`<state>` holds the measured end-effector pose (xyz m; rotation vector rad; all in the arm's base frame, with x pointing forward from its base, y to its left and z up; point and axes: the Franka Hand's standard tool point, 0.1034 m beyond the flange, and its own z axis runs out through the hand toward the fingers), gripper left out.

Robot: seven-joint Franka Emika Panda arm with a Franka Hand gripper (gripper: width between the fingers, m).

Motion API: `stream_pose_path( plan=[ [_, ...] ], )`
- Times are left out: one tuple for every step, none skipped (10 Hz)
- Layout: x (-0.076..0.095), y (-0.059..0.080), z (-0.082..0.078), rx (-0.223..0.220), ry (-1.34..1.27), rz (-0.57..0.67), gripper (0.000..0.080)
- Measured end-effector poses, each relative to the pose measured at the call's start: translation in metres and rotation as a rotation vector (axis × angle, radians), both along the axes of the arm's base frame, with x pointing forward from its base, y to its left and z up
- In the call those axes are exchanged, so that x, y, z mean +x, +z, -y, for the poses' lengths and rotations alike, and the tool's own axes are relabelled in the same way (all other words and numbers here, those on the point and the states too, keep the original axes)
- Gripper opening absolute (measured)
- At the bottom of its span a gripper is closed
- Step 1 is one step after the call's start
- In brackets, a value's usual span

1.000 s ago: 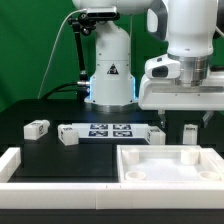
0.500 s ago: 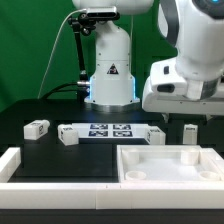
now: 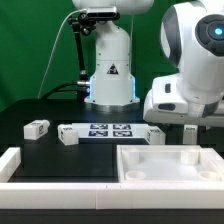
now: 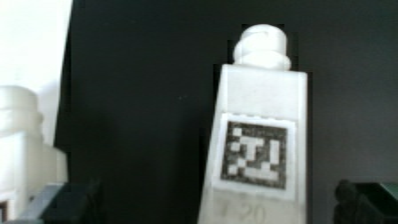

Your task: Assemble one leg

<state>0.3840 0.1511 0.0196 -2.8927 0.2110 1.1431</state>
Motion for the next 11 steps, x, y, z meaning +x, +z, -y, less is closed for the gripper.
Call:
stream_pose_path(
  plan=[
    [-0.003, -0.003, 0.0, -0.004, -0.001, -0.009, 0.0648],
    [-0.006, -0.007, 0.0, -0.005, 0.0, -0.019, 0.0648],
    [-0.011, -0.01, 0.0, -0.007, 0.001, -0.033, 0.0648],
    [-0.014, -0.012, 0.0, -0.008, 0.002, -0.044, 0.0648],
    [-0.014, -0.012, 0.001, -0.006, 0.004, -0.046, 0.0648],
    [-0.014, -0.012, 0.002, -0.004, 0.005, -0.045, 0.0547],
    [-0.014, -0.012, 0.002, -0.005, 0.005, -0.045, 0.0411],
    [-0.014, -0.012, 0.002, -0.005, 0.005, -0.045, 0.0411],
    [-0.014, -0.012, 0.002, -0.005, 0.005, -0.045, 0.0289],
    [-0.014, -0.012, 0.002, -0.005, 0.005, -0.045, 0.029],
    [-0.014, -0.012, 0.002, -0.005, 0.005, -0.045, 0.029]
  ],
)
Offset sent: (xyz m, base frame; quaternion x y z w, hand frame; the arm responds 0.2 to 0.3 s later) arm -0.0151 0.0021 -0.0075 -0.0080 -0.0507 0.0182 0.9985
